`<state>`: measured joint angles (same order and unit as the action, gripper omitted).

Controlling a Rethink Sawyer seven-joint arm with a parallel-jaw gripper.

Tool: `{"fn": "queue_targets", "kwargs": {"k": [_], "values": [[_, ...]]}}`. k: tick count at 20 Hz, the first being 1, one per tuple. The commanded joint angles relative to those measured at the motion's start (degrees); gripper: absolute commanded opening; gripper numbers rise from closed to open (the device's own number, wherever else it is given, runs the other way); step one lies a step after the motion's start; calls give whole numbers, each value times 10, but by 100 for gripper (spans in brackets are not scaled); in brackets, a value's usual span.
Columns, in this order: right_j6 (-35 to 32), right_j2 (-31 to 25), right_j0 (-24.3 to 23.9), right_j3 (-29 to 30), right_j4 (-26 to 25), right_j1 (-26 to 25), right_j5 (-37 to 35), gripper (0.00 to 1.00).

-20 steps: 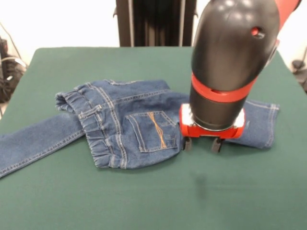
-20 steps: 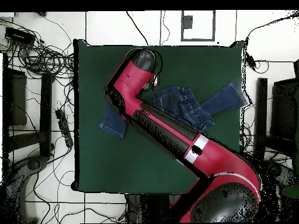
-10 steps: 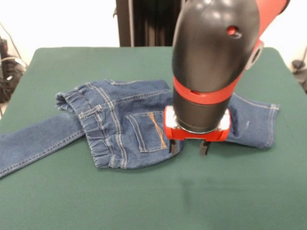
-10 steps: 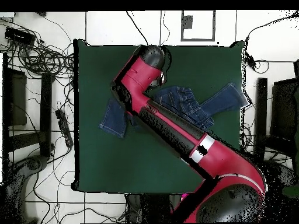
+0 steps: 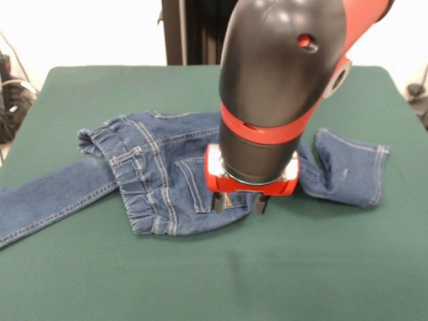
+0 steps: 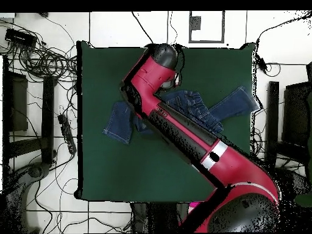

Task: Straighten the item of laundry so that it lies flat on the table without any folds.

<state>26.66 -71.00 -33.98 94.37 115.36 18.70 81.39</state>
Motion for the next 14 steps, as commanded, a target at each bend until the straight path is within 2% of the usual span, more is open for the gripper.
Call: {"fn": "queue_targets", "kwargs": {"k": [1,5,8,14], "values": [[187,32,-5,-20,-3,-35,47,100],[217,48,-9,1,-35,-47,16,100],[218,49,-9,6,-36,-47,18,100],[275,60,-15,-15,-61,-58,19,100]]}}
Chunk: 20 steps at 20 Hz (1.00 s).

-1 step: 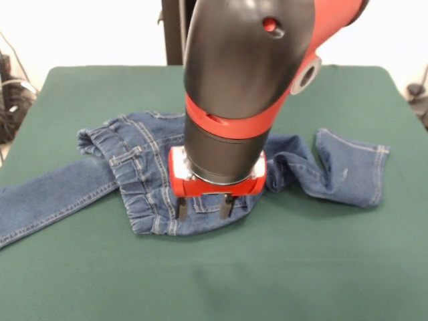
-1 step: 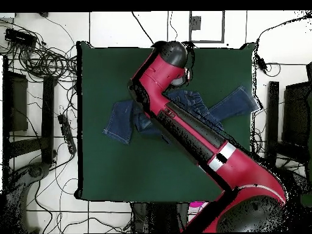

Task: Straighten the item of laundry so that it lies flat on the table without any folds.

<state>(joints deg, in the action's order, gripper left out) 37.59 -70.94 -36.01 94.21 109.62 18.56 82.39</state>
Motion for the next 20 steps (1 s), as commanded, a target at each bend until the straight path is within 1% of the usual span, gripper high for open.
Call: {"fn": "queue_targets", "kwargs": {"k": [1,4,6,7,9,11,14,20], "values": [[172,62,3,-15,-8,-59,7,100],[173,68,-9,-6,-11,-63,-2,100],[152,70,-18,7,0,-64,-1,100],[108,74,-26,25,16,-59,3,100],[71,85,-33,44,13,-56,-8,100],[59,92,-36,47,10,-58,-8,100],[62,103,-36,42,0,-64,-10,100],[50,117,-48,52,16,-70,1,100]]}}
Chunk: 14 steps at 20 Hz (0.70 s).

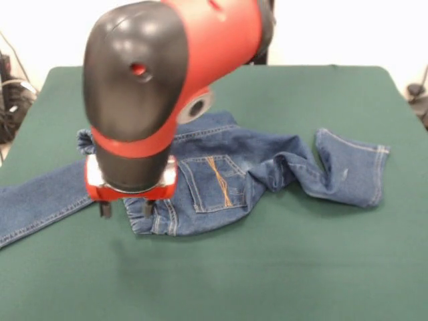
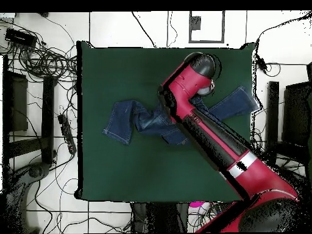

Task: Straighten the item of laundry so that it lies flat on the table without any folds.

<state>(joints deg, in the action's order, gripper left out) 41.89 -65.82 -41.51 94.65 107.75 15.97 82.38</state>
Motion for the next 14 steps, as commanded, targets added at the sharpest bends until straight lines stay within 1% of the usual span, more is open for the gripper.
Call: {"fn": "queue_targets", "kwargs": {"k": [1,2,6,8,12,14], "values": [[2,69,6,50,36,-47,-1,100],[-2,70,5,51,39,-50,-1,100],[-39,88,0,53,10,-94,-57,100],[-59,86,-1,36,12,-128,-68,100],[-93,73,-10,16,16,-181,-108,100],[-109,67,-13,17,20,-190,-117,100]]}}
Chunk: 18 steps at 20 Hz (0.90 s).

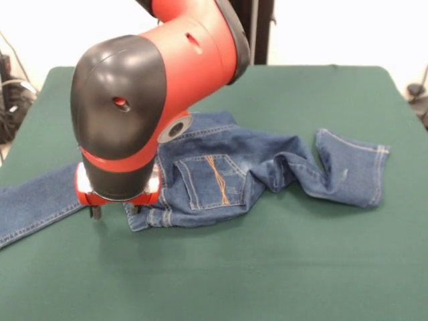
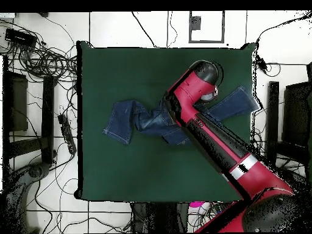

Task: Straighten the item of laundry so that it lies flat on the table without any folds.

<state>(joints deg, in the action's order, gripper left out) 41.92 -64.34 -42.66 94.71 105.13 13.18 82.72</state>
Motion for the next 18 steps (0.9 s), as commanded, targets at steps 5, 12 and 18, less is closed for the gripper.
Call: {"fn": "queue_targets", "kwargs": {"k": [5,12,18], "values": [[-133,27,-12,32,83,-159,-101,100],[-162,-15,-31,78,134,-133,-66,100],[-184,-29,-36,96,154,-122,-55,100]]}}
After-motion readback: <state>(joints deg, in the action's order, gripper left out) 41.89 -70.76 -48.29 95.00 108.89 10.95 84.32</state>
